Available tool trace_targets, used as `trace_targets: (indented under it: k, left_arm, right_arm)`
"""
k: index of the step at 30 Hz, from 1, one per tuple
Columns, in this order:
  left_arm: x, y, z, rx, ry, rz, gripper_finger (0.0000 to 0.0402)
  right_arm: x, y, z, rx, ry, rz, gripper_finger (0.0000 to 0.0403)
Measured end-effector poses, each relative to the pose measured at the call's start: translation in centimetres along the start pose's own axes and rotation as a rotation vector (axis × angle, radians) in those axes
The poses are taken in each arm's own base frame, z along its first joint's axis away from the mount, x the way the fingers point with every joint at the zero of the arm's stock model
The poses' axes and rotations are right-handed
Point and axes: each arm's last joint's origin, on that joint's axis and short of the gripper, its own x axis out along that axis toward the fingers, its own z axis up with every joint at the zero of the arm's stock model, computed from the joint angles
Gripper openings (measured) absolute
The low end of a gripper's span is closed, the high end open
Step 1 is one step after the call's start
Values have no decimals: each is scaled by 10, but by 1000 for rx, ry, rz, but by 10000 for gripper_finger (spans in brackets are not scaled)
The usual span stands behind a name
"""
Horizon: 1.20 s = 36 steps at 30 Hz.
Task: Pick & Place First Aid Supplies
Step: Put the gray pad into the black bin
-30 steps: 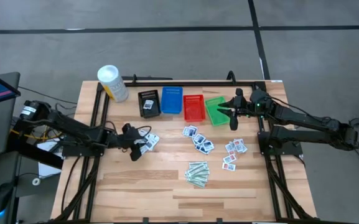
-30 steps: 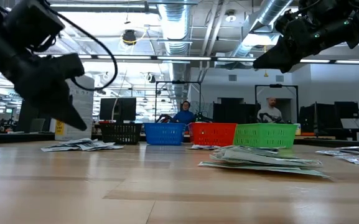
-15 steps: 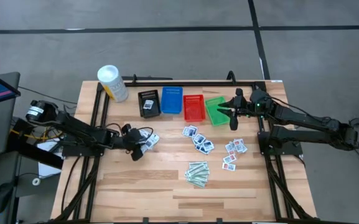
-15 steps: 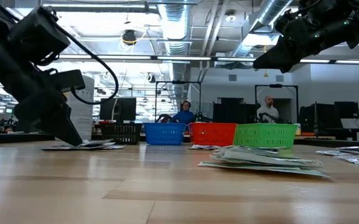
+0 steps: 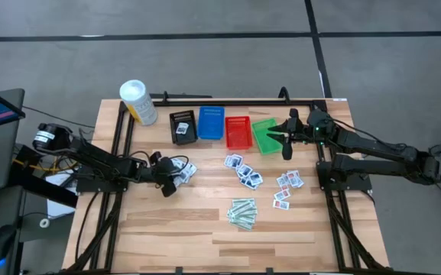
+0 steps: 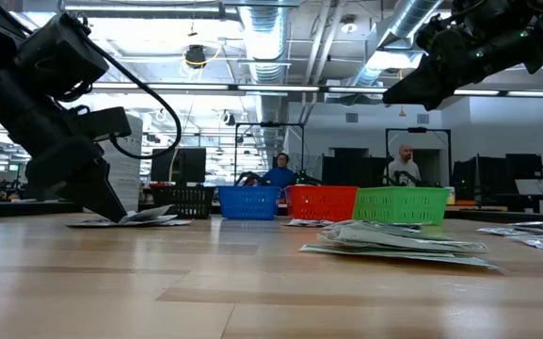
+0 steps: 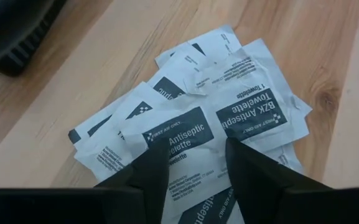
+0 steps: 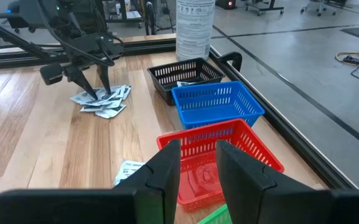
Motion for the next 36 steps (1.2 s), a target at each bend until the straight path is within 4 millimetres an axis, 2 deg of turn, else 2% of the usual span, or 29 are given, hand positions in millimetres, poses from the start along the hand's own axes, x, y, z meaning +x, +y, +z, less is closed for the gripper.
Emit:
trace_targets:
  k: [7,15,26,36]
  left_arm:
    - [-3,0,2,-9,-12,-18,97]
    - [-3,0,2,-10,-16,-19,69]
    - [-3,-2,5,-10,-42,-42,63]
    - [-5,-7,19,69,-187,-87,61]
  right_arm:
    - [0,0,0,0,0,0,98]
    - [0,0,0,0,1,0,98]
    - [0,0,0,0,0,0,98]
    - [0,0,0,0,0,0,98]
